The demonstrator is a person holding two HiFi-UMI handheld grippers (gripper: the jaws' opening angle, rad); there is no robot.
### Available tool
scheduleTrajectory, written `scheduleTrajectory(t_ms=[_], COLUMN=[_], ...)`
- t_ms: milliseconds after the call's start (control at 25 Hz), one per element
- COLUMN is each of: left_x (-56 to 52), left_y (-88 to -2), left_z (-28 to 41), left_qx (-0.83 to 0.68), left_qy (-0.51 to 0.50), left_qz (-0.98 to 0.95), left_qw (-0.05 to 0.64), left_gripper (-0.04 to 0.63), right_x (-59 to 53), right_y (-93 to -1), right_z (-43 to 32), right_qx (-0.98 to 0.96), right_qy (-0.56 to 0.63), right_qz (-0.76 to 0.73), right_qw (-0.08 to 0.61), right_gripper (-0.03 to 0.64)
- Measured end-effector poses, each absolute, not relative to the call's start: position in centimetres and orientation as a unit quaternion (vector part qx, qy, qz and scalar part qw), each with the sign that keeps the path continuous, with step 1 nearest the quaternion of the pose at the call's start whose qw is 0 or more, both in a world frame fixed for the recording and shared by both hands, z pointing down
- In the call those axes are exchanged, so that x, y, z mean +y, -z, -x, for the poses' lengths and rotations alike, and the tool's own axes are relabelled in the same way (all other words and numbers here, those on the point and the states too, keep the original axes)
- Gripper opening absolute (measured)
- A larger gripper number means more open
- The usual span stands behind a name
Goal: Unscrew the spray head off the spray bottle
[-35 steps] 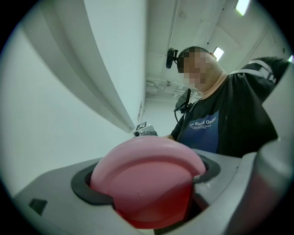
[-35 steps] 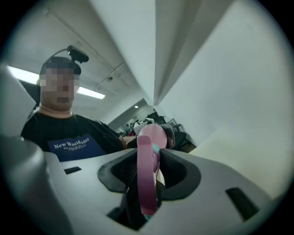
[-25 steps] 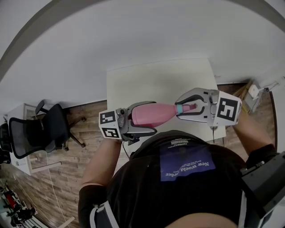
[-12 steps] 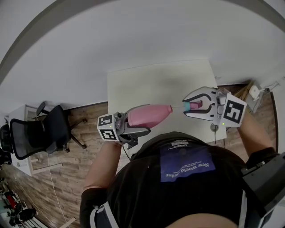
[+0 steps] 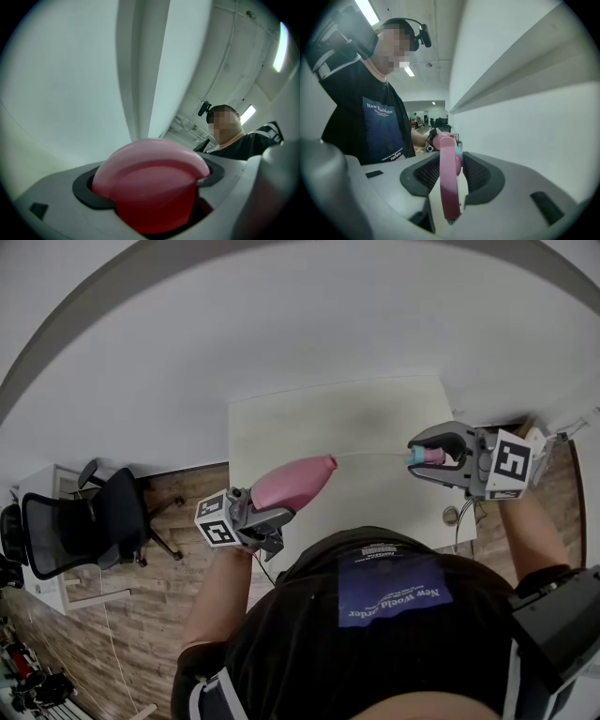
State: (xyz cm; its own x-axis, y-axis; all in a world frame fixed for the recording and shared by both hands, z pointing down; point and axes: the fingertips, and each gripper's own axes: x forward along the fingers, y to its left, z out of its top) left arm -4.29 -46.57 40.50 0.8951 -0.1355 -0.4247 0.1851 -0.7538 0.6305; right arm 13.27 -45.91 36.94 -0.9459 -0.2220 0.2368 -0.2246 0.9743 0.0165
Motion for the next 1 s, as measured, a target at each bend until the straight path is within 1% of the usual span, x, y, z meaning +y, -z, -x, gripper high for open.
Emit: scheduleTrajectory(t_ms=[240,600,1000], left_x=[-47.3,-48.9,-49.5], left_y=[-39.7,-37.9,-36.1], left_z=[5.8,6.5,7.6], left_qx=[0.004,-0.044,-0.076], left_qy=[0.251,0.34,0.426], left_qz=[-0.903,-0.88,-0.85], left_qw=[0.348,0.329,0.301], left_gripper=[0.499,0.499,0.499], right_x=[-45.7,-49.0,-49.5], right_y=[-36.3,-34.1,-33.9], right_z=[-13.6,-17.4,-19.2], right_qx=[-0.989,-0.964,-0.928], right_qy=[-0.033,-0.138,-0.206], right_qz=[-0.114,-0.204,-0.225], right_qw=[0.084,-0.096,-0.216], right_gripper=[0.132,0.132,0.132])
